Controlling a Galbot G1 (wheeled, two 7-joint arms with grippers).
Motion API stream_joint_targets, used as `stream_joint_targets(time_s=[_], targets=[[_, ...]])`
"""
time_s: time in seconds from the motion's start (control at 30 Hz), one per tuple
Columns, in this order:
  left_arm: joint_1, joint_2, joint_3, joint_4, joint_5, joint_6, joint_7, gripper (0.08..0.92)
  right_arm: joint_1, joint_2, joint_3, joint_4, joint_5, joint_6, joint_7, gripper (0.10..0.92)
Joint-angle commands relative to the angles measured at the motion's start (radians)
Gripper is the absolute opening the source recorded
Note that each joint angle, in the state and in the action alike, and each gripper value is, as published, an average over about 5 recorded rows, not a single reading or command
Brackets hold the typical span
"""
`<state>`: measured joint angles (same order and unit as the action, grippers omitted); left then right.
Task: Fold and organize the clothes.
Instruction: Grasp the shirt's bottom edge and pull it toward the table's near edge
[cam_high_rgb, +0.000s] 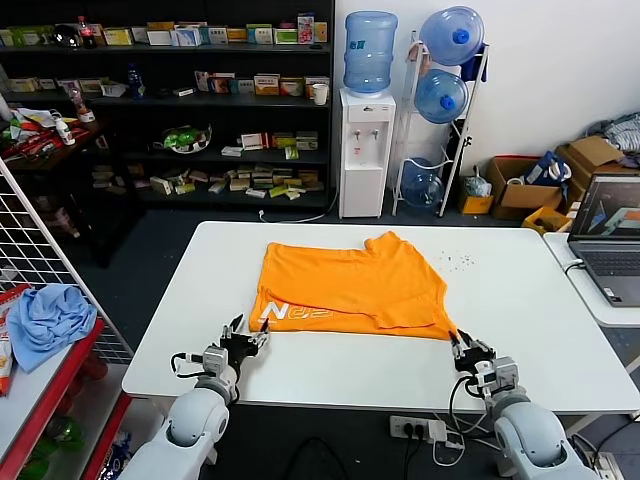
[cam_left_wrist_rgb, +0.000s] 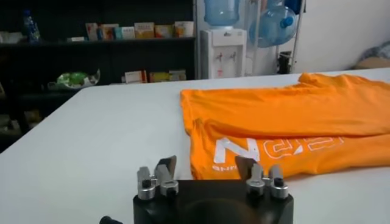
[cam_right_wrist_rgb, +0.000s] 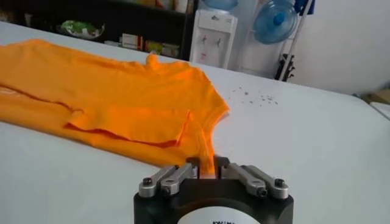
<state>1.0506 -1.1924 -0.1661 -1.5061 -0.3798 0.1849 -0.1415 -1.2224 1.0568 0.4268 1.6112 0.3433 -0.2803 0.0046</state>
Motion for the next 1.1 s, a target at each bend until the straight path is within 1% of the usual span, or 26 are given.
stream_joint_targets(time_s=[0.03,0.13,0.23,0.43,0.57,0.63,0.7,0.8,0.9,1.1], targets=[[-0.004,0.006,-0.001,0.004,-0.034,0.044,0.009,0.56,-0.006,0.0,0.005,-0.002,0.005,-0.007,0.004,0.144],[0.004,0.012,-0.001,-0.003,-0.038,0.056,0.014,0.473,-0.012,-0.001,0.009,-0.003,0.008,-0.013,0.007,0.124],[0.017,0.02,-0.002,-0.023,-0.043,0.06,0.013,0.386,-0.018,-0.002,0.013,-0.002,0.012,-0.019,0.01,0.124],[0.07,0.049,-0.005,-0.1,-0.061,0.065,-0.002,0.213,-0.047,-0.011,0.026,0.032,0.023,-0.021,0.019,0.124],[0.1,0.055,-0.008,-0.135,-0.059,0.062,-0.004,0.117,-0.057,-0.009,0.034,0.041,0.017,0.006,0.015,0.124],[0.103,0.053,-0.011,-0.137,-0.054,0.06,-0.004,0.097,-0.053,-0.003,0.035,0.041,0.016,0.032,0.01,0.124],[0.103,0.052,-0.014,-0.136,-0.048,0.058,-0.003,0.096,-0.045,0.004,0.035,0.041,0.021,0.055,0.007,0.124],[0.104,0.055,-0.016,-0.136,-0.043,0.056,-0.001,0.096,-0.029,0.016,0.033,0.032,0.033,0.084,0.001,0.152],[0.105,0.056,-0.016,-0.138,-0.042,0.056,0.0,0.096,-0.012,0.031,0.03,0.012,0.047,0.102,-0.002,0.226],[0.102,0.054,-0.015,-0.135,-0.04,0.055,0.002,0.096,0.017,0.053,0.019,-0.05,0.065,0.092,-0.005,0.399]])
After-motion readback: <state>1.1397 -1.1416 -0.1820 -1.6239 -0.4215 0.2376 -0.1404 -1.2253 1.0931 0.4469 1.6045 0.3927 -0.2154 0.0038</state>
